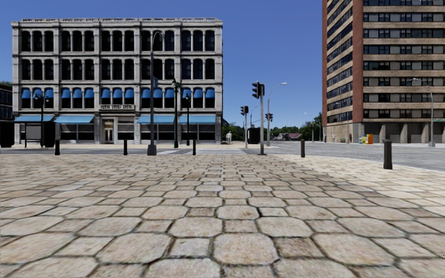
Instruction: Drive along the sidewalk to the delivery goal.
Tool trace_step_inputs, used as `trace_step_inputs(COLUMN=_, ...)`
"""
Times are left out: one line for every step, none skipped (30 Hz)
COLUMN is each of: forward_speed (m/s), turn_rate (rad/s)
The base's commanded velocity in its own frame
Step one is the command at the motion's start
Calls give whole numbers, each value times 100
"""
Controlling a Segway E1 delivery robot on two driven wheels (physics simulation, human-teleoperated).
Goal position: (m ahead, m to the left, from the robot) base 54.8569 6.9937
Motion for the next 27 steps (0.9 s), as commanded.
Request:
trace_step_inputs(forward_speed=200, turn_rate=-1)
trace_step_inputs(forward_speed=200, turn_rate=-1)
trace_step_inputs(forward_speed=200, turn_rate=-1)
trace_step_inputs(forward_speed=200, turn_rate=-1)
trace_step_inputs(forward_speed=200, turn_rate=-1)
trace_step_inputs(forward_speed=200, turn_rate=-1)
trace_step_inputs(forward_speed=200, turn_rate=-1)
trace_step_inputs(forward_speed=200, turn_rate=-1)
trace_step_inputs(forward_speed=200, turn_rate=-1)
trace_step_inputs(forward_speed=200, turn_rate=-1)
trace_step_inputs(forward_speed=200, turn_rate=-1)
trace_step_inputs(forward_speed=200, turn_rate=-1)
trace_step_inputs(forward_speed=200, turn_rate=-1)
trace_step_inputs(forward_speed=200, turn_rate=-1)
trace_step_inputs(forward_speed=200, turn_rate=-1)
trace_step_inputs(forward_speed=200, turn_rate=-1)
trace_step_inputs(forward_speed=200, turn_rate=-1)
trace_step_inputs(forward_speed=200, turn_rate=-1)
trace_step_inputs(forward_speed=200, turn_rate=-1)
trace_step_inputs(forward_speed=200, turn_rate=-1)
trace_step_inputs(forward_speed=200, turn_rate=-1)
trace_step_inputs(forward_speed=200, turn_rate=-1)
trace_step_inputs(forward_speed=200, turn_rate=-1)
trace_step_inputs(forward_speed=200, turn_rate=-1)
trace_step_inputs(forward_speed=200, turn_rate=-1)
trace_step_inputs(forward_speed=200, turn_rate=-1)
trace_step_inputs(forward_speed=200, turn_rate=-1)
